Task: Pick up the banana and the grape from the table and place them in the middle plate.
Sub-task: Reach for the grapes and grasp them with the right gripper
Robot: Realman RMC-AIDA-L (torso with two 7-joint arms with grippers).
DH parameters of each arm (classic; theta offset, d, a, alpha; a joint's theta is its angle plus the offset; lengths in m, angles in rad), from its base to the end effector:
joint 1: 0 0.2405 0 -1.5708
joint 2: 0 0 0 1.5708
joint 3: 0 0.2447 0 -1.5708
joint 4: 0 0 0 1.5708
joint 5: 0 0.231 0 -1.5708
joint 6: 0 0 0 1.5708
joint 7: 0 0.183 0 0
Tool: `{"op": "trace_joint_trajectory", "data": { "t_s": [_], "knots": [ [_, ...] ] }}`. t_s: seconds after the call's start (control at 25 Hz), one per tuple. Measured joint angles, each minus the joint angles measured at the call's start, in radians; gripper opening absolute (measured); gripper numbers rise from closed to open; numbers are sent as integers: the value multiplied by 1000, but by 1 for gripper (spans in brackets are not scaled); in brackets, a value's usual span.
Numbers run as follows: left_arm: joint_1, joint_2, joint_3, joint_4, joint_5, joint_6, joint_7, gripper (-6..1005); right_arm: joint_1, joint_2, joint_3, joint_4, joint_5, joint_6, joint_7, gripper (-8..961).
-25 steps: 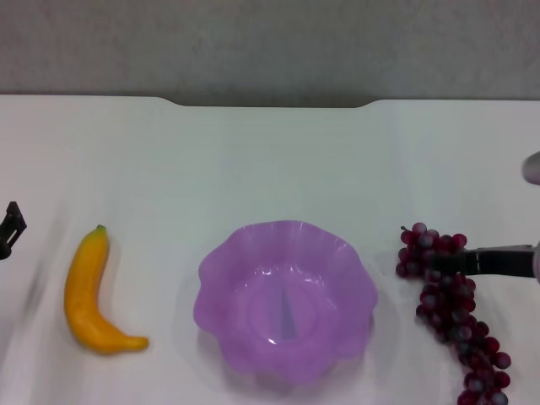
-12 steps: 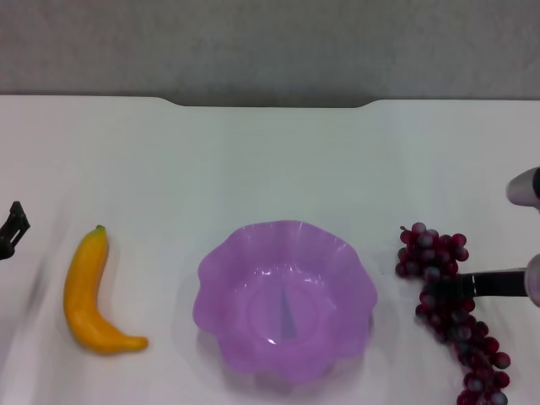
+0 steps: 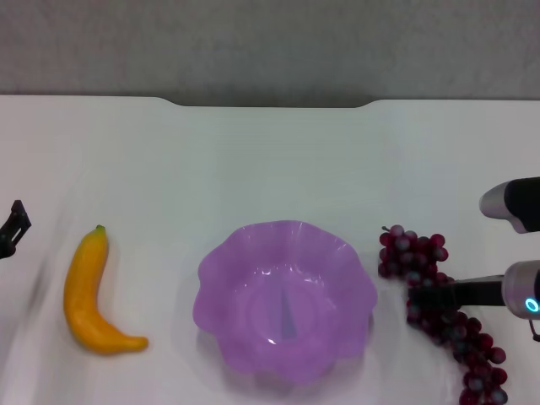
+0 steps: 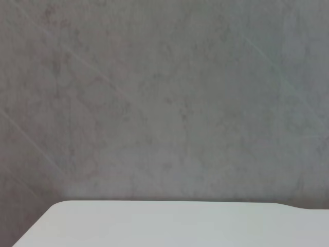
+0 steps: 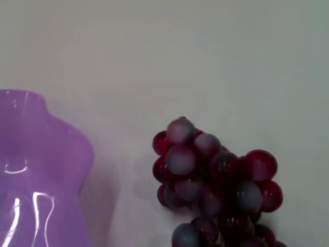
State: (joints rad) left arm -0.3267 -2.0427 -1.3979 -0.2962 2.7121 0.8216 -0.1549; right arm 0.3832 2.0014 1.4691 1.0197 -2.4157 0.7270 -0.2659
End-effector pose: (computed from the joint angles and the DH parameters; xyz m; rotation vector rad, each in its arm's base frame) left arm -0.3980 0.3742 0.0060 -1.4714 -0.7686 -0.4700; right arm 0.2966 0.3957 -0.0719 -2.0915 1.2893 -0.0774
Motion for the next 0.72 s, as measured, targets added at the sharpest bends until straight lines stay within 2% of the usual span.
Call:
{"op": "trace_joint_trajectory", "data": {
  "t_s": [0.32,0.72],
  "knots": [
    [0,0,3,-1,0,0,0,874,36,1,-8,-94,89,-39,-74,811],
    [-3,-1,5,-1,0,1,0,872,44,2,-28,-119,120,-76,-100,768]
  ]
}}
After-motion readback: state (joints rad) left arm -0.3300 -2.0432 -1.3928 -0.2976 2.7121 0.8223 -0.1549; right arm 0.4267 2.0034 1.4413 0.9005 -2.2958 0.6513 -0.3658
